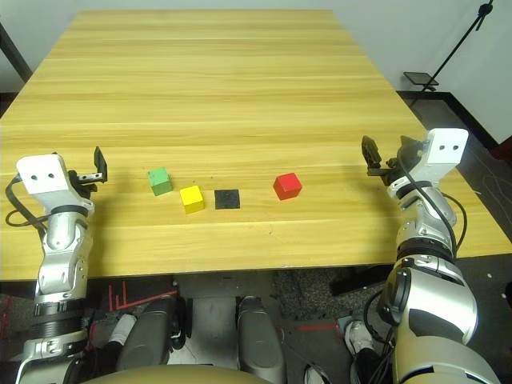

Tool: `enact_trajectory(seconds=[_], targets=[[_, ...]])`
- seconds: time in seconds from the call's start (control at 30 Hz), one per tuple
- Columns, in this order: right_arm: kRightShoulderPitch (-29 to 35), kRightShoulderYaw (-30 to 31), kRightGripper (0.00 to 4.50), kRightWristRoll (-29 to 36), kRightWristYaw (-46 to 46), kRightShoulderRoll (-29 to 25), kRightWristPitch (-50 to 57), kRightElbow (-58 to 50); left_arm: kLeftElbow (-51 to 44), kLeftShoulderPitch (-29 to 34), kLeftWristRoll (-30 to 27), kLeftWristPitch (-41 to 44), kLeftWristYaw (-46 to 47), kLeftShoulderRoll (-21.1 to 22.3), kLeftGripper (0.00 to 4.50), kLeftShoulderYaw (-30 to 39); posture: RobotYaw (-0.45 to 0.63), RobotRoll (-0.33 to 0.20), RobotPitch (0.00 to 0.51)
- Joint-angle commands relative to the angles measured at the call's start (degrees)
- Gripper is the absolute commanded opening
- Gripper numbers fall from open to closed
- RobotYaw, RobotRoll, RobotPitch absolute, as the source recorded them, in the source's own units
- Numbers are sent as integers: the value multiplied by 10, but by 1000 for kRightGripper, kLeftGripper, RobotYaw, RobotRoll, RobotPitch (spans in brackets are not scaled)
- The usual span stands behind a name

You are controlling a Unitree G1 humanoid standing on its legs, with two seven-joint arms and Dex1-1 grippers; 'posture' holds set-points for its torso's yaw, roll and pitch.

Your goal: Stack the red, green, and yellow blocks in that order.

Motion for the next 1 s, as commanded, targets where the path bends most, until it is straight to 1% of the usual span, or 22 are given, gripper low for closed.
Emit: enact_trajectory(seconds=[0.03, 0.1, 0.13, 0.2, 0.3, 0.37, 0.43, 0.5, 0.6, 0.67, 0.8, 0.87, 1.0], targets=[[9, -7, 4500, 1, -16, 1, 9, 13, 9, 17, 6, 1, 13, 7, 4436, 14, 159, -182, 127], [9, -4, 4500, -2, -14, 1, 13, 13, 11, 20, -7, -4, 9, 9, 4436, 24, 155, -180, 132], [4, 0, 4500, -3, -4, 1, 16, 8, 1, 15, -21, -6, 3, 9, 4436, 29, 150, -177, 137], [-16, 15, 4500, -6, 33, -3, 44, -7, -36, -9, -51, 7, -31, 22, 4436, 22, 139, -177, 140], [-44, 71, 4500, -38, 135, -19, 79, -35, -87, -49, -118, 60, -102, 51, 4436, 6, 133, -179, 140], [-56, 111, 4500, -57, 223, -32, 109, -56, -116, -63, -161, 119, -161, 88, 4436, -9, 147, -178, 131], [-77, 161, 4500, -72, 343, -47, 139, -85, -145, -79, -203, 191, -231, 146, 4436, -29, 167, -179, 123], [-99, 212, 4500, -97, 440, -58, 149, -101, -158, -104, -231, 246, -278, 196, 4436, -46, 176, -183, 119], [-133, 281, 4500, -149, 535, -73, 127, -95, -151, -145, -258, 292, -313, 227, 4436, -58, 203, -189, 107], [-159, 322, 4500, -183, 560, -77, 98, -79, -147, -157, -269, 316, -335, 241, 4436, -67, 226, -197, 101], [-212, 384, 4500, -232, 563, -69, 43, -30, -153, -157, -279, 353, -409, 286, 4436, -115, 269, -204, 95], [-232, 402, 4500, -256, 563, -60, 16, -5, -161, -153, -284, 362, -444, 305, 4436, -136, 292, -209, 93], [-261, 425, 4500, -304, 547, -42, -31, 30, -182, -150, -289, 379, -471, 317, 4436, -156, 332, -208, 90]])
